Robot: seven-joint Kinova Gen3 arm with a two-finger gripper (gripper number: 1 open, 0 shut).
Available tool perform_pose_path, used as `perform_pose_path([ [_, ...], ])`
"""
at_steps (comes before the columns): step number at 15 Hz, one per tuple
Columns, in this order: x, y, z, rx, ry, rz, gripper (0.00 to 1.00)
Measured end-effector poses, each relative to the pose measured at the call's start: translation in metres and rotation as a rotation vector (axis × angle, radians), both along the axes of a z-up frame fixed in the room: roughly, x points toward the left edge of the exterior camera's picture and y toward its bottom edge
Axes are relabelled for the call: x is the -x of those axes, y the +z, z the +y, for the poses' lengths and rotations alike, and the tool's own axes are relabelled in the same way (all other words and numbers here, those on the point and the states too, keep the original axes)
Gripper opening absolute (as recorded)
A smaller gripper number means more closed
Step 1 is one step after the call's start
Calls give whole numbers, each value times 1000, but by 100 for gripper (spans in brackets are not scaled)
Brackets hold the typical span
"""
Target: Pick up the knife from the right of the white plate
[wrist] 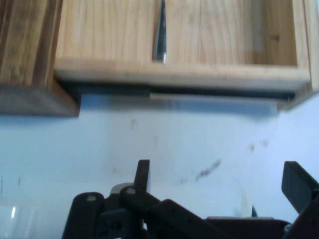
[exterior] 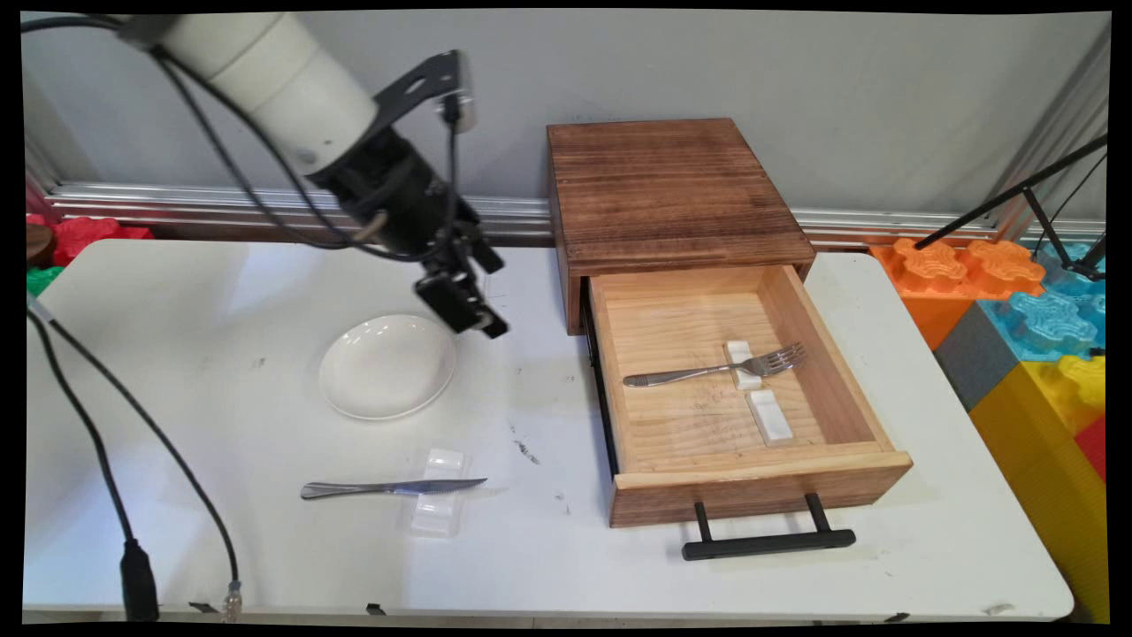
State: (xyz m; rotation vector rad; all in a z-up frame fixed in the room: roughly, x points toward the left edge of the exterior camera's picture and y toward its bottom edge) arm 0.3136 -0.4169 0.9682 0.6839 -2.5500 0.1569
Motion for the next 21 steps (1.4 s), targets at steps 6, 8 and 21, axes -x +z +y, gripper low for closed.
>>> perform_pose_path([
  [6, -45, -13, 25, -16, -21, -54, 100],
  [8, -55, -18, 33, -26, -26, -61, 100],
  [21, -89, -100, 79, -70, -57, -113, 100],
])
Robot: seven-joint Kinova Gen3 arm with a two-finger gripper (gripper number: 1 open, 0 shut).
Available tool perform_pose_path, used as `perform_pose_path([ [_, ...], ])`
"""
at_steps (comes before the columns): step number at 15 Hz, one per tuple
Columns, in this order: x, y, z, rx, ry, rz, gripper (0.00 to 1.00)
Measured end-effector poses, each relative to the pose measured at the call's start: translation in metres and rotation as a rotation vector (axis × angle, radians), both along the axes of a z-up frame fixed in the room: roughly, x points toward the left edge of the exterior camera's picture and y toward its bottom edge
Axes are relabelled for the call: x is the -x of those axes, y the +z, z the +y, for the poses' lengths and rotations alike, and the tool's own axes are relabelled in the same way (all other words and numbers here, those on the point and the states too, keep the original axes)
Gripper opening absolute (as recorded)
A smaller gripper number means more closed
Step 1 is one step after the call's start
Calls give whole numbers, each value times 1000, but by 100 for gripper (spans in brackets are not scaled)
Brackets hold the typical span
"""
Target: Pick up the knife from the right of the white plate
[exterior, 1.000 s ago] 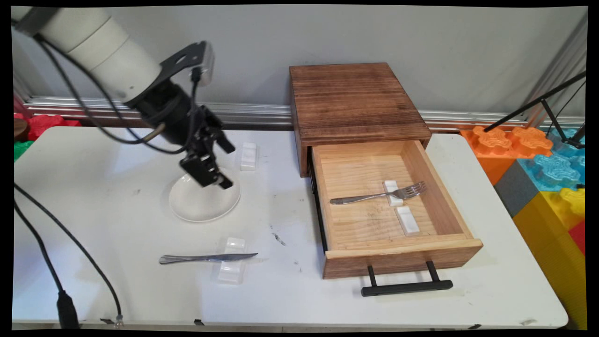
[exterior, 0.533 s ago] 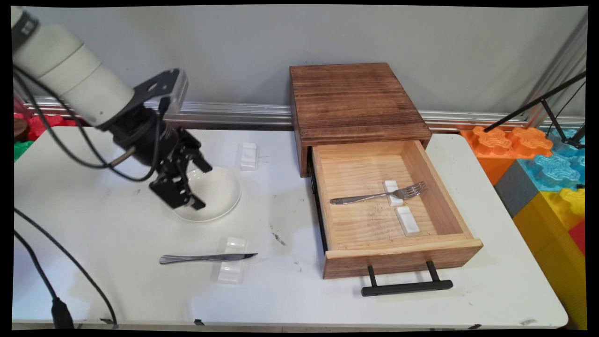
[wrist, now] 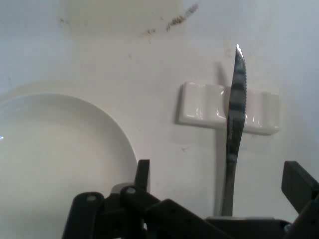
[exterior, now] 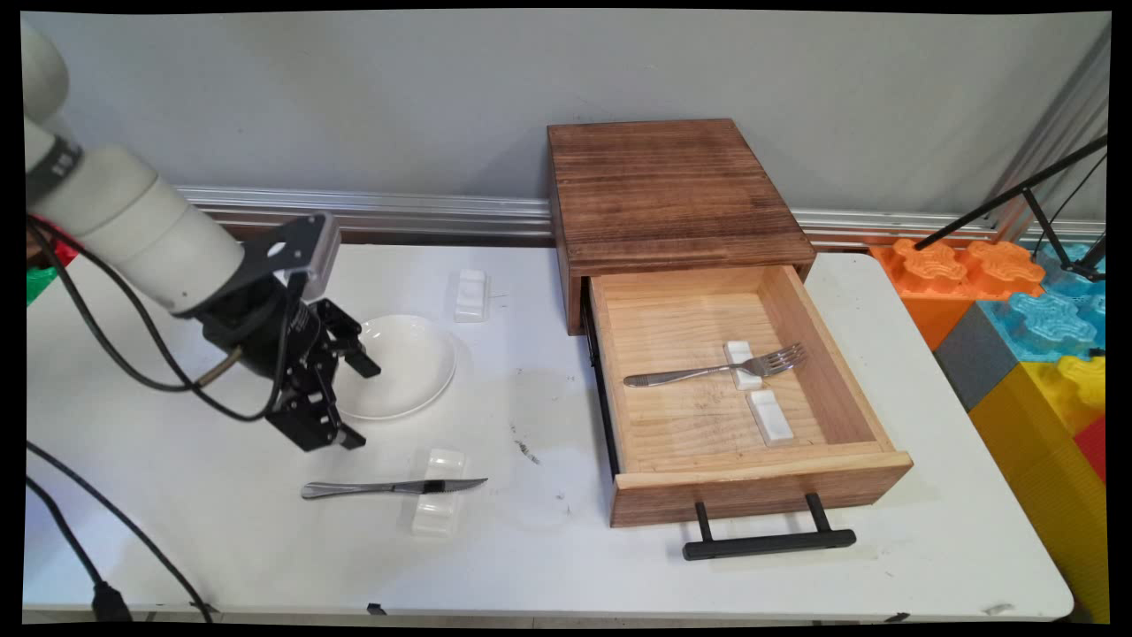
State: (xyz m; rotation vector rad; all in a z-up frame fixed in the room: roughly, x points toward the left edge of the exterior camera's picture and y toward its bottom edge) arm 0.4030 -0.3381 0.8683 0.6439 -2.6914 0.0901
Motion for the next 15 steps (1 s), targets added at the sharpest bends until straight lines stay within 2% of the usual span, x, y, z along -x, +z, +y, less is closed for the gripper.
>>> perform_pose_path([
  [7, 2, -43, 7, -10, -20, -8, 100],
  [15, 9, -76, 8, -13, -37, -7, 100],
])
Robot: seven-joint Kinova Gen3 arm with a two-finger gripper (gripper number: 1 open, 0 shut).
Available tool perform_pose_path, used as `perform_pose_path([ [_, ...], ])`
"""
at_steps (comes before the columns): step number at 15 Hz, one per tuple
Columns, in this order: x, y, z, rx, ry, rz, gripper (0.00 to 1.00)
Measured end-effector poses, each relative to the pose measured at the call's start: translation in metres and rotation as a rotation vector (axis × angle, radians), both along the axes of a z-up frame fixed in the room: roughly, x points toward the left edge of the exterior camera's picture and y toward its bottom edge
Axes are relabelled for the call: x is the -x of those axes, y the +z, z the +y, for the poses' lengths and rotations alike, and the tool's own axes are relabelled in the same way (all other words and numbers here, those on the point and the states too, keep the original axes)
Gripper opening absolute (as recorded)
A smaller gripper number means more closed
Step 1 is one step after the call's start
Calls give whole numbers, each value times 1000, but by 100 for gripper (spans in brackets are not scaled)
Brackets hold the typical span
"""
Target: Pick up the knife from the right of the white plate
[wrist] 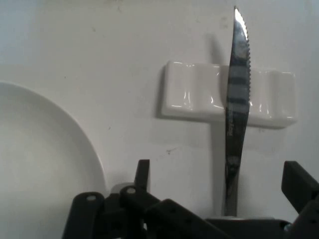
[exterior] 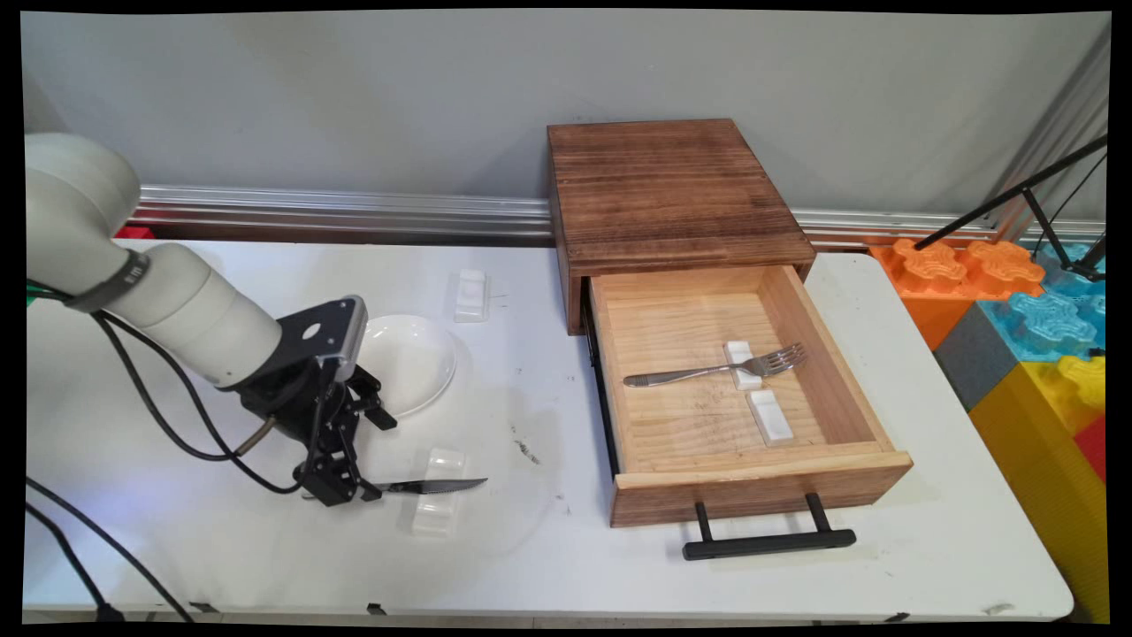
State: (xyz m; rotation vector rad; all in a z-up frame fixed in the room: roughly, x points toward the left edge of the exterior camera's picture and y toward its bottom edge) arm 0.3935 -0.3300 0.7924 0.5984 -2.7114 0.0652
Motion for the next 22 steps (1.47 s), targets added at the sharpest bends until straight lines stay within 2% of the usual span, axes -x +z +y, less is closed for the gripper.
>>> perform_pose_path([
  [17, 5, -28, 1, -13, -11, 2, 100],
  [18, 5, -28, 1, -14, -13, 2, 0],
  [22, 5, -30, 1, -20, -16, -1, 0],
])
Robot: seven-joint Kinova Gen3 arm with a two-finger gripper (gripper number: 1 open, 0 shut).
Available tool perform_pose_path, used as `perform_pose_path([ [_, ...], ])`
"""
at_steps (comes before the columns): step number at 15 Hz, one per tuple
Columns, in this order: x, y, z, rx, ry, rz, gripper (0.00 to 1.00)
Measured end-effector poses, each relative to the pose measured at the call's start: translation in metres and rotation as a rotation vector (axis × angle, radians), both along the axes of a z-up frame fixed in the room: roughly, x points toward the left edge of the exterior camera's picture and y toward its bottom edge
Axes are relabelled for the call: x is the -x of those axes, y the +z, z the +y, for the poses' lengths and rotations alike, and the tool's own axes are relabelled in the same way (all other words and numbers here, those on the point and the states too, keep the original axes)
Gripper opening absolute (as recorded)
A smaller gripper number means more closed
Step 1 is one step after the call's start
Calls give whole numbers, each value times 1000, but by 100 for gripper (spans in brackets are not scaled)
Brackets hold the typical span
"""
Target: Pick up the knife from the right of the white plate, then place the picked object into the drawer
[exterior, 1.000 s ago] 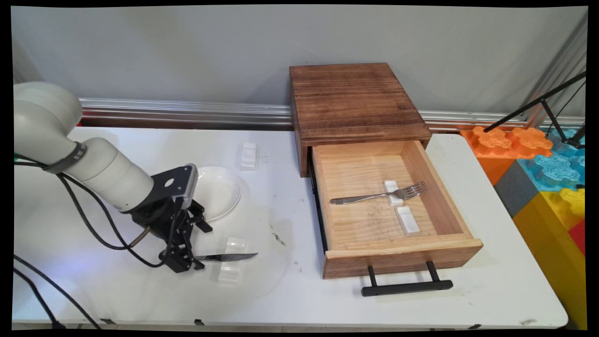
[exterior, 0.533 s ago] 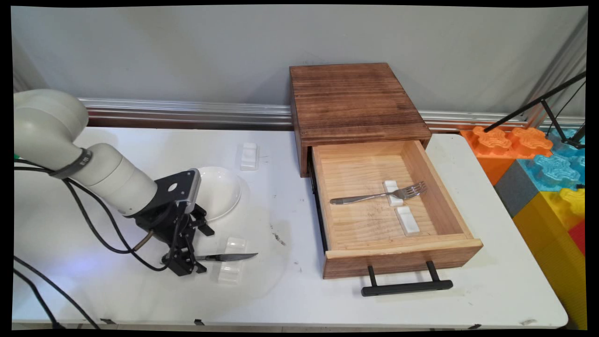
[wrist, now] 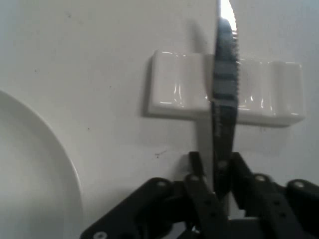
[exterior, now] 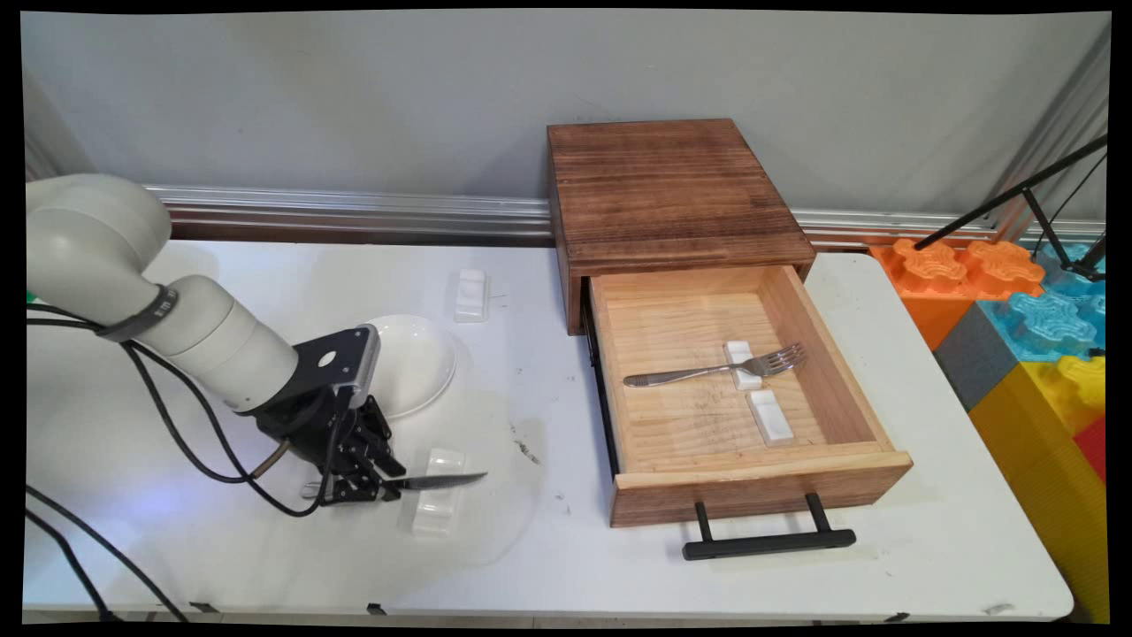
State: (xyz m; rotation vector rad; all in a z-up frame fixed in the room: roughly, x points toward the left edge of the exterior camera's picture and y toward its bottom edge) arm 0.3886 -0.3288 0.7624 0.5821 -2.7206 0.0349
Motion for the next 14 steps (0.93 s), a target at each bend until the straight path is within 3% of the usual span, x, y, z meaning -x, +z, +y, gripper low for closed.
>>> perform_pose_path([
  [7, 0, 2, 0, -8, -2, 1, 0],
  [14, 0, 28, -4, -3, 3, 7, 0],
])
